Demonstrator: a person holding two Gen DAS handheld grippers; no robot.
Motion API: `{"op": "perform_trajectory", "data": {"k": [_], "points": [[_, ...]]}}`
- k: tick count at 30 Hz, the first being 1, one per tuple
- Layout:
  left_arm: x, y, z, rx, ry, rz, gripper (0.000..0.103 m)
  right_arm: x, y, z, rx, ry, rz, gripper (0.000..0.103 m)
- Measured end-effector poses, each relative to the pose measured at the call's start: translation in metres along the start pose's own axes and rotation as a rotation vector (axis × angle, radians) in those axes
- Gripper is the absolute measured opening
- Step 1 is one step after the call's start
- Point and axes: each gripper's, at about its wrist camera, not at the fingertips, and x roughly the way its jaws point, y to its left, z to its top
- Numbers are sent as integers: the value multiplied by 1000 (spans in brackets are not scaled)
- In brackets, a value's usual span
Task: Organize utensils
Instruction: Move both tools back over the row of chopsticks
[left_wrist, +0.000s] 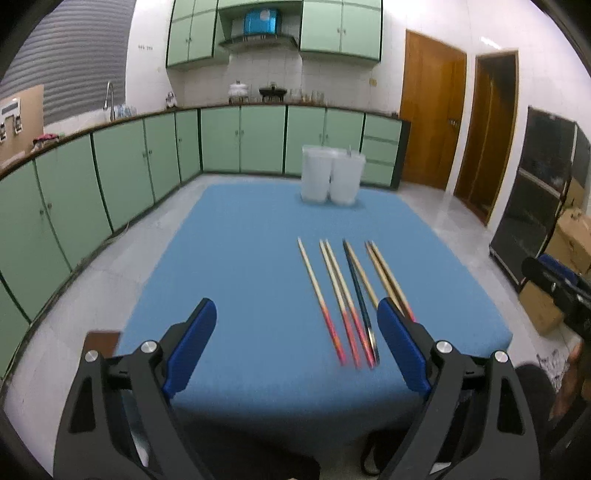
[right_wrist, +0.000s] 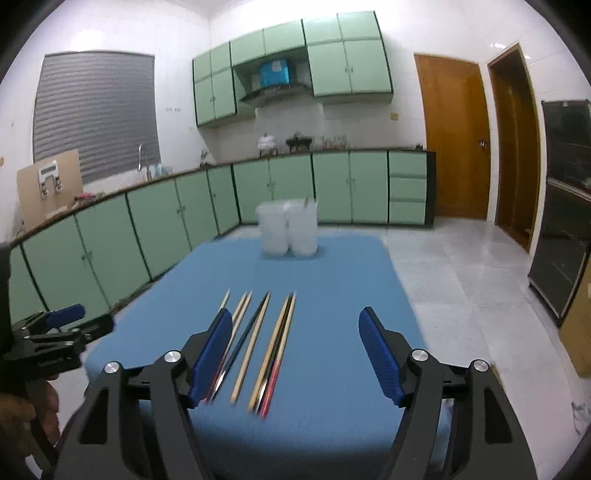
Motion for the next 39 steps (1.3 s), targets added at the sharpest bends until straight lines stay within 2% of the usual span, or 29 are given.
{"op": "perform_trajectory", "data": {"k": [1,3,5,10,15,20,27,31,36,39], "points": [[2,-2,-7,1,15,0,86,2,3,-8,-6,20,5,66],[7,-4,-20,9,42,-2,85,9,10,-25,-34,62,15,42],[12,-4,-28,10,58,4,82,19,13,-38,-40,96,19,30],[22,-4,-46,17,56,27,70,42,15,-60,-32,120,-12,29],[48,-4,-59,10,118,17,62,65,22,-82,-51,169,-30,26],[55,-1,-58,-8,117,9,61,82,17,-93,-65,213,-55,19],[64,-11,-61,-4,114,15,61,82,25,-93,-97,190,-39,17],[69,-14,-65,22,125,14,61,89,25,-96,-98,208,-34,17],[75,-17,-63,15,132,10,61,92,17,-91,-96,201,-61,9],[82,-23,-64,33,146,7,59,93,7,-88,-61,206,-70,8]]}}
